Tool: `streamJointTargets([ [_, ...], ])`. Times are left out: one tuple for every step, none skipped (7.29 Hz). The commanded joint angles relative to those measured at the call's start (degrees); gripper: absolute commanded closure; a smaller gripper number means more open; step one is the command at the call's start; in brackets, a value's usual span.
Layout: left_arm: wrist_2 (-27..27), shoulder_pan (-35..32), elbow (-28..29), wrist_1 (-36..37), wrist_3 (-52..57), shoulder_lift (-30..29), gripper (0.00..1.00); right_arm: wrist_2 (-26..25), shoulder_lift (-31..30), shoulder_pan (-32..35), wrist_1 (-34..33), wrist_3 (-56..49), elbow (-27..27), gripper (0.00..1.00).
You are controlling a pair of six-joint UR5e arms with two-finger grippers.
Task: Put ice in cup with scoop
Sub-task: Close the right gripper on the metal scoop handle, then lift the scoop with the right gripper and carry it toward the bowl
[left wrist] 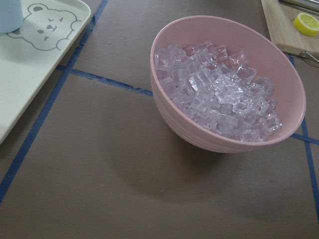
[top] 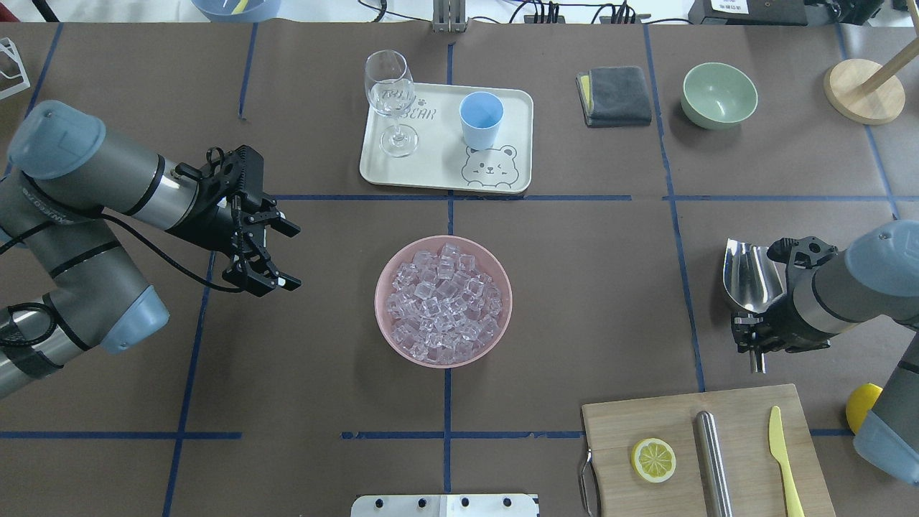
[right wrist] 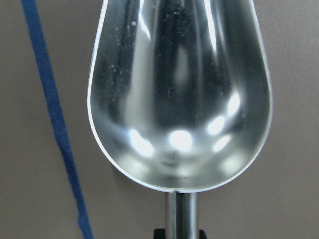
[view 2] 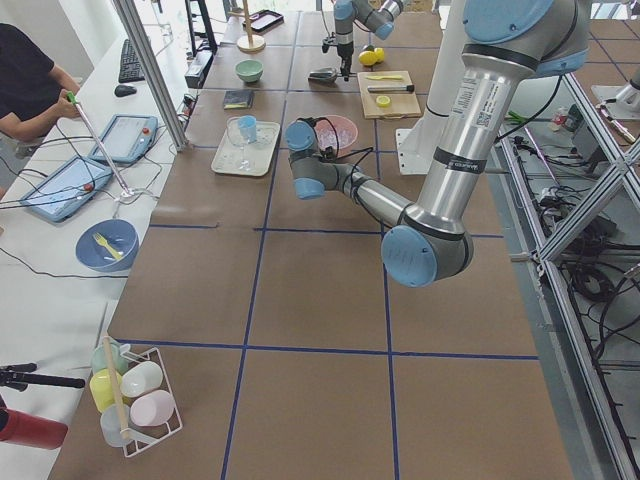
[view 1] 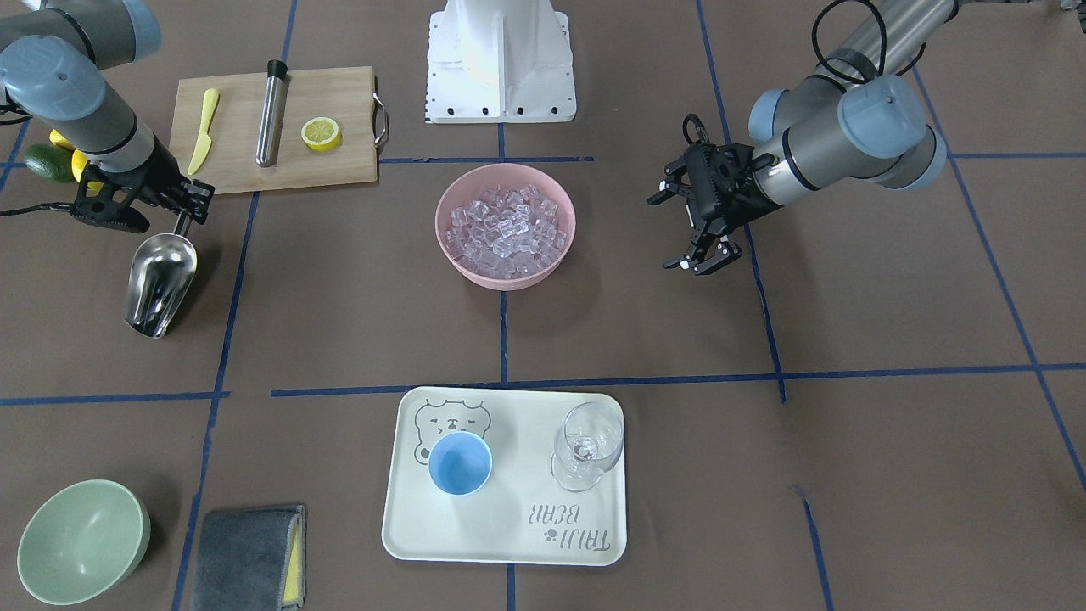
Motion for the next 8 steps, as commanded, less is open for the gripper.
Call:
streamJointTargets([
  [0.03,0.0,-0.09,0.0,0.0,0.0,0.0,0.75,0.28,6.03,2.55,-7.25,2.94,1.0],
  [0.03,0.0,-0.09,0.0,0.0,0.0,0.0,0.23,0.89,7.99,2.13,-9.48,4.44,1.0],
  [0.03,0.0,-0.09,0.0,0.0,-0.09,0.0,-0.21,3.76,9.05,2.13,-17.85,4.81,1.0],
  [0.03,0.0,-0.18,0.0,0.0,-0.09,0.0,-0.21,5.27,10.98,1.96,-27.77,4.9,1.0],
  [0.03,0.0,-0.18,0.0,0.0,-0.09,0.0,-0.56,6.77,11.0,1.69,-33.52,4.9,1.0],
  [0.03,0.0,-0.35,0.0,-0.09,-0.09,0.0,-3.61,10.61,10.39,2.39,-35.93,4.38,1.0],
  [-0.06,0.0,-0.36,0.0,-0.18,-0.09,0.0,-3.55,16.3,10.47,0.48,-36.82,3.07,1.0],
  [0.03,0.0,-0.18,0.0,-0.18,-0.09,0.0,-2.68,19.06,10.65,-7.63,-37.27,3.58,1.0],
])
